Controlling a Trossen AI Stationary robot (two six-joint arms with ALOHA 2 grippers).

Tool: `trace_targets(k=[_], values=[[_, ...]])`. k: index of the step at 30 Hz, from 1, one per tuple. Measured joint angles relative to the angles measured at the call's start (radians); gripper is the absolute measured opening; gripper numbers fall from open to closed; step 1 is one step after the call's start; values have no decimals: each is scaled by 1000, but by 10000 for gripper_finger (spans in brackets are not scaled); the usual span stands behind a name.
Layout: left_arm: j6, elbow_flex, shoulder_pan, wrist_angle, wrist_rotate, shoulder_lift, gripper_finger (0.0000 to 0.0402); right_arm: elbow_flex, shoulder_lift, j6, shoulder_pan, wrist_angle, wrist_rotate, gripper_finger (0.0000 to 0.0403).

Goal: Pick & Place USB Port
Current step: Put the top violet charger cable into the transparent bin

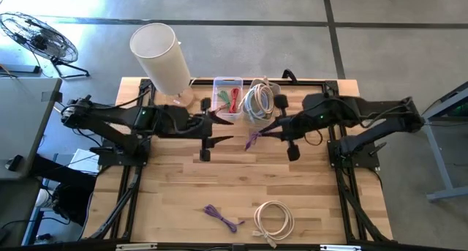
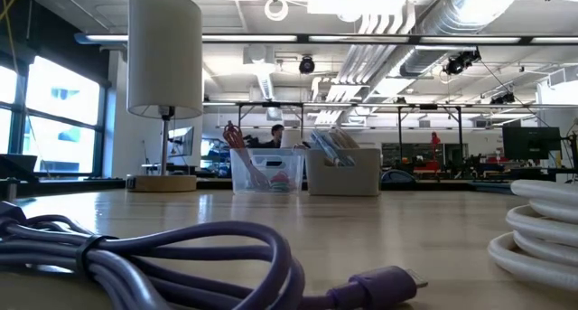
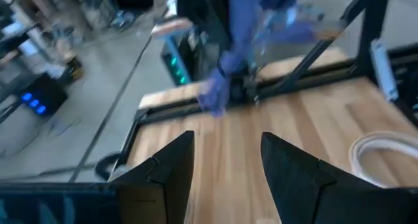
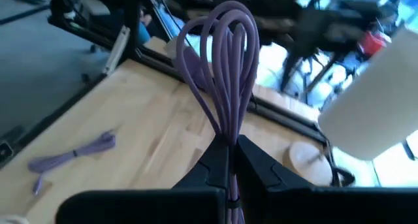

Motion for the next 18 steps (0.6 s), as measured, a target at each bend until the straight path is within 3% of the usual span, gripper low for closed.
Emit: trace_targets(k=[11, 18], values=[[17, 0, 58, 182, 324, 1, 173, 0, 32, -37, 21, 78, 27, 2], [23, -2, 58, 186, 382, 18, 173, 0, 34, -38, 12, 101, 26, 2]])
